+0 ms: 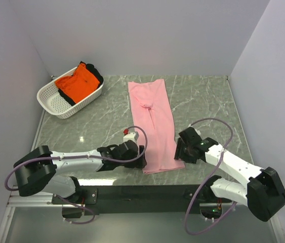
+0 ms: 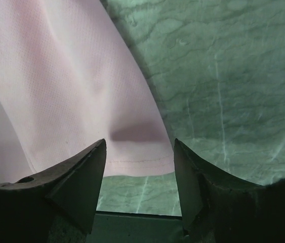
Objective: Fold and stack the t-shirts
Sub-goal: Fold the tshirt
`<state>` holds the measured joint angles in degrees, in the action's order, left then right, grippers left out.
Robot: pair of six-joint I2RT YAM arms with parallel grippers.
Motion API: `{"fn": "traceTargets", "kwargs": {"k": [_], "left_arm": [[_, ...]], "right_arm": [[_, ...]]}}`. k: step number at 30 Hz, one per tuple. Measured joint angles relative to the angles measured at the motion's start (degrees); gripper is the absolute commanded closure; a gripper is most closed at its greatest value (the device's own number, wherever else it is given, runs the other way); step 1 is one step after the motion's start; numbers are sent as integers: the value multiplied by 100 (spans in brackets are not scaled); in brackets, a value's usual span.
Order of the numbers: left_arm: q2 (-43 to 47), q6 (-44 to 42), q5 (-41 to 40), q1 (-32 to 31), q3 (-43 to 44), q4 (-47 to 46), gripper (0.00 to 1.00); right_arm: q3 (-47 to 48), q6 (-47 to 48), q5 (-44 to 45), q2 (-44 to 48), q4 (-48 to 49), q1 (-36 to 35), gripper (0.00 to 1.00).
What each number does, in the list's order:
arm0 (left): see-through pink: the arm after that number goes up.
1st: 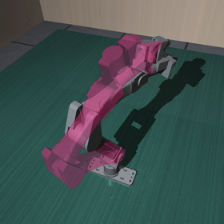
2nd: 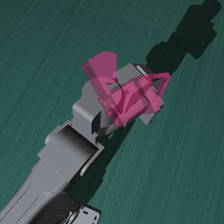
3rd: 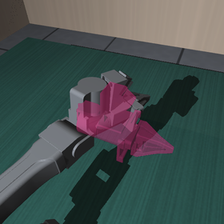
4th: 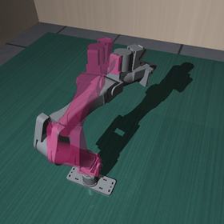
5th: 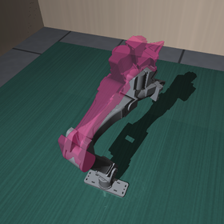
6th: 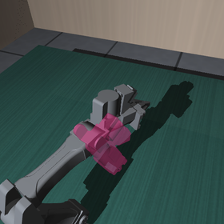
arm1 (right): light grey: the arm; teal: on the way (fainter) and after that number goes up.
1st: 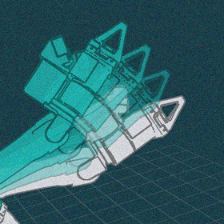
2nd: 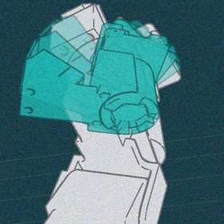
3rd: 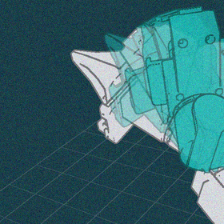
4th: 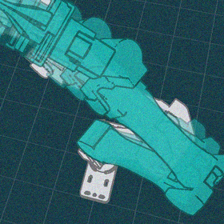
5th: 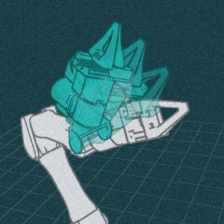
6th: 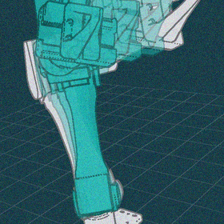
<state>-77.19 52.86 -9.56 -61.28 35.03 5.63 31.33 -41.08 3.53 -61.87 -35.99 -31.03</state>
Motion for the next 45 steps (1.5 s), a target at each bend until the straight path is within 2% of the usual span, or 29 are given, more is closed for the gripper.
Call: {"fn": "traceTargets", "kwargs": {"k": [4, 8, 16, 22, 33, 39, 40, 43, 45], "left_arm": [[-79, 210, -83, -299, 0, 160, 30], [-94, 367, -92, -505, 0, 151, 32], [-422, 518, -109, -658, 79, -70, 37], [-555, 553, -129, -719, 122, -168, 48], [-721, 651, -208, -798, 181, -173, 69], [-798, 684, -205, -809, 199, -199, 86], [-804, 684, -208, -809, 199, -197, 91], [-804, 699, -212, -813, 199, -186, 100], [-802, 704, -223, -820, 199, -184, 100]], "right_arm": [[-92, -227, 98, 2, -20, -293, 38], [-197, -481, 299, 48, -74, -538, 38], [-393, -732, 463, 188, -72, -577, 38], [-448, -793, 501, 260, -63, -586, 42], [-468, -835, 494, 254, 0, -702, 71], [-463, -890, 490, 116, 103, -896, 84], [-457, -898, 492, 96, 120, -920, 86], [-409, -942, 503, 0, 164, -1058, 99], [-365, -1010, 511, -70, 186, -1185, 100]]}}
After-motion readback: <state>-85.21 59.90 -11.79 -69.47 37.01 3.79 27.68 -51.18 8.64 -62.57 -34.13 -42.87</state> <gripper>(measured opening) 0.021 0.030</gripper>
